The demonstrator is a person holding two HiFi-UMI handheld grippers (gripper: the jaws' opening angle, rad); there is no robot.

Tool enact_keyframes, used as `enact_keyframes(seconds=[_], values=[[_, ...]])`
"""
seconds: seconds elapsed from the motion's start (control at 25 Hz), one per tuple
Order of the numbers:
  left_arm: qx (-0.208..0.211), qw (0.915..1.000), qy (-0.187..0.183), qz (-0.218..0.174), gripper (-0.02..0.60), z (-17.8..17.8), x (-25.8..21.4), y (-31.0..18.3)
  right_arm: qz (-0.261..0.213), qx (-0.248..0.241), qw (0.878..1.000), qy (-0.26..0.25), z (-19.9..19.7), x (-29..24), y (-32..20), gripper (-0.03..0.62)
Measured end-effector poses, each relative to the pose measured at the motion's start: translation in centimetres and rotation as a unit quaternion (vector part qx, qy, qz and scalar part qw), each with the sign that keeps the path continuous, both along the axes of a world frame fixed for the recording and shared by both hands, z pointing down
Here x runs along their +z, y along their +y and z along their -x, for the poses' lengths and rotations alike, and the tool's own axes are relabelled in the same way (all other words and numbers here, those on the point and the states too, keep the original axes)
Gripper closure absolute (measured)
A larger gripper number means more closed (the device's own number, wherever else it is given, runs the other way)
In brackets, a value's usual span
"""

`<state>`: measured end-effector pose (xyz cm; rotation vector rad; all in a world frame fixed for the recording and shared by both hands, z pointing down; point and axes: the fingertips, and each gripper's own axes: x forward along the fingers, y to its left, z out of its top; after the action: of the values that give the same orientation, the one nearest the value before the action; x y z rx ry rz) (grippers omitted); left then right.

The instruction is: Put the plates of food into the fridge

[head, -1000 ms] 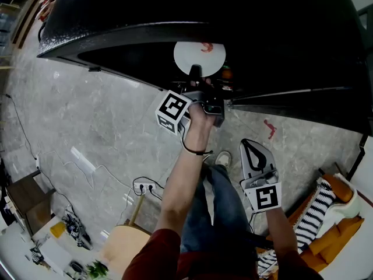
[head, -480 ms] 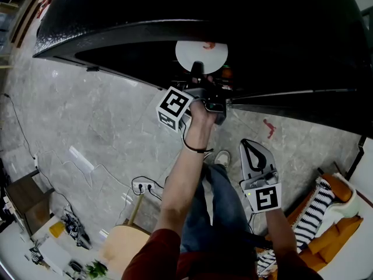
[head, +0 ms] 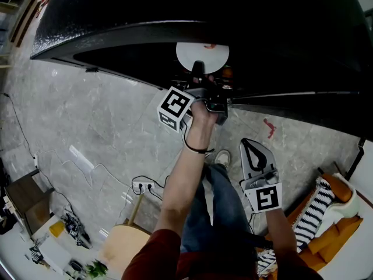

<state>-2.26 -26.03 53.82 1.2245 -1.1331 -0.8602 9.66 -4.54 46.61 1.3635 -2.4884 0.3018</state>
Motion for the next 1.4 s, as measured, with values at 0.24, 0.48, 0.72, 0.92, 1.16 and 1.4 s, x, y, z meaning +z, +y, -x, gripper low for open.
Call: enact_keyframes(seconds=[0.24, 0.48, 0.72, 0.92, 1.16, 1.4], values=[[0.005, 0.9999, -0.014, -0.003, 0.544, 0.1, -0.4, -0.1, 0.001, -0.005, 1.000, 0.003, 0.3, 0.1, 0.1, 0.583], [0.006, 0.9996, -0.027, -0.008, 0.460, -0.1, -0.4, 0.4, 0.001, -0.004, 1.000, 0.004, 0.2, 0.1, 0.2, 0.583], [0.008, 0.9986, -0.049, -0.019, 0.434, 0.1, -0.7, 1.7, 0.000, -0.003, 1.000, -0.001, 0.3, 0.0, 0.4, 0.583], [0.005, 0.9980, -0.059, -0.020, 0.433, 0.7, -0.5, 3.3, -0.003, -0.004, 1.000, -0.003, 0.5, -0.3, 0.6, 0.583], [0.013, 0.9933, -0.110, -0.031, 0.434, 1.9, 0.0, 4.5, -0.001, -0.007, 1.000, 0.000, 0.9, 0.1, 0.6, 0.583], [0.022, 0.9889, -0.139, -0.047, 0.434, 2.7, -0.4, 6.0, -0.004, -0.011, 1.000, -0.004, 1.7, -0.2, 0.5, 0.583]])
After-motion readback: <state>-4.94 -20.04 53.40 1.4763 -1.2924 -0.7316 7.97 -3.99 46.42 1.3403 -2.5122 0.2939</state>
